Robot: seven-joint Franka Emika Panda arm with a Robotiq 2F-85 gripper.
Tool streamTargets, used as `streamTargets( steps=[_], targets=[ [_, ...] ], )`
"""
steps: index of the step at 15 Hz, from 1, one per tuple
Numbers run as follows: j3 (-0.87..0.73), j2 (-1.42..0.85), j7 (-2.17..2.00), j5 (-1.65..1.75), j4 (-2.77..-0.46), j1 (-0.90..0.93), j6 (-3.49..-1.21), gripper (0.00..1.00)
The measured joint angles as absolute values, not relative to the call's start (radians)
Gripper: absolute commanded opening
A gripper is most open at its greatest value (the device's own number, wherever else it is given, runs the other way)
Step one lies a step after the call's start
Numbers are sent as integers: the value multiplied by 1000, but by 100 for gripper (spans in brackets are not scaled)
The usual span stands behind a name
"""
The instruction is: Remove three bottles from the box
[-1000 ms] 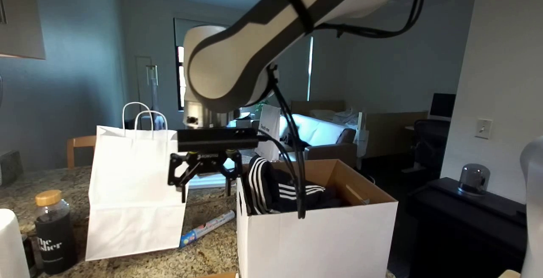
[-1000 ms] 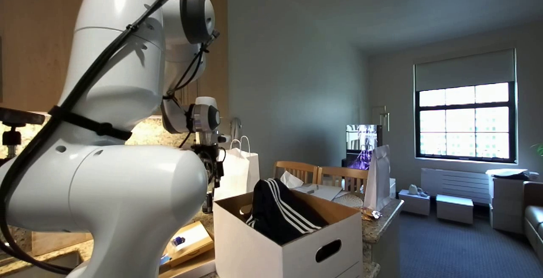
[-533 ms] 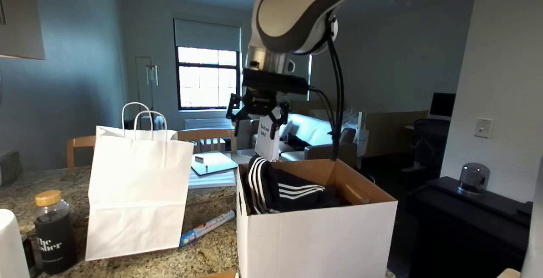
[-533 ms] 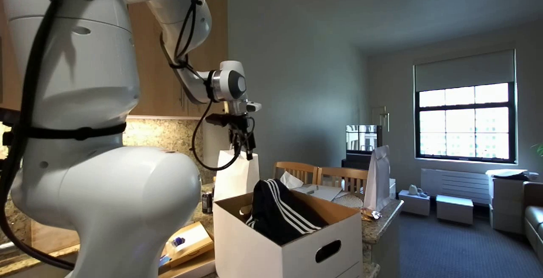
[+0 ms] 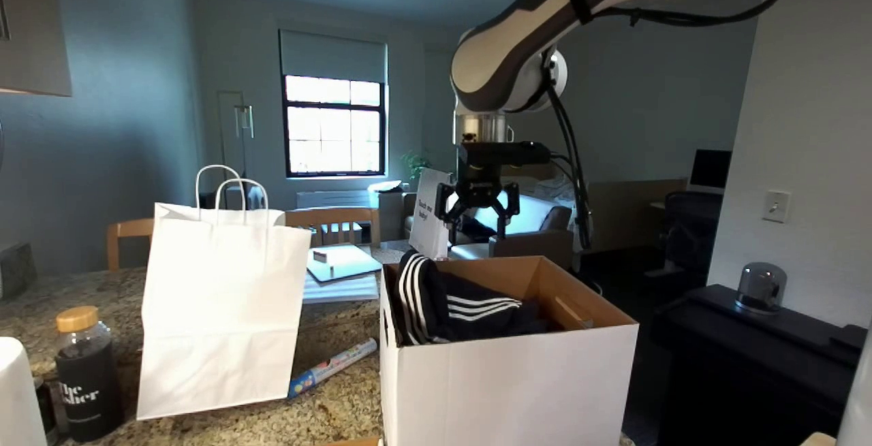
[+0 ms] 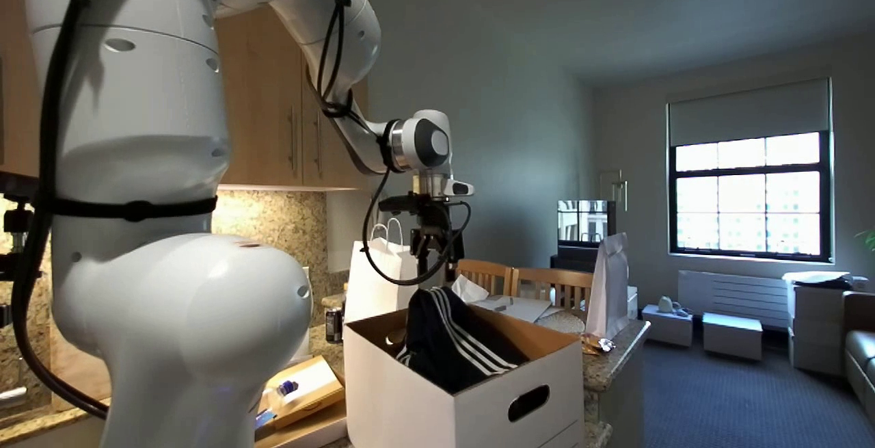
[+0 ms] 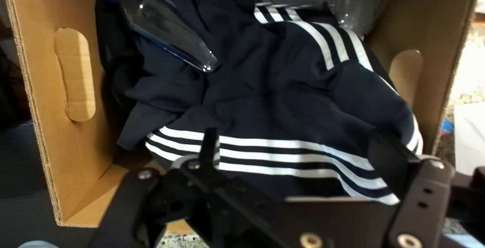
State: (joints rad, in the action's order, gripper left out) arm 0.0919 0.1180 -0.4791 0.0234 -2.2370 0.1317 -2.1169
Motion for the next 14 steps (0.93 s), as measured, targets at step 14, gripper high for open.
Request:
streamTargets(
  steps=[14],
  targets=[
    [97, -32, -346, 96, -2193, 123, -1981, 100]
  ],
)
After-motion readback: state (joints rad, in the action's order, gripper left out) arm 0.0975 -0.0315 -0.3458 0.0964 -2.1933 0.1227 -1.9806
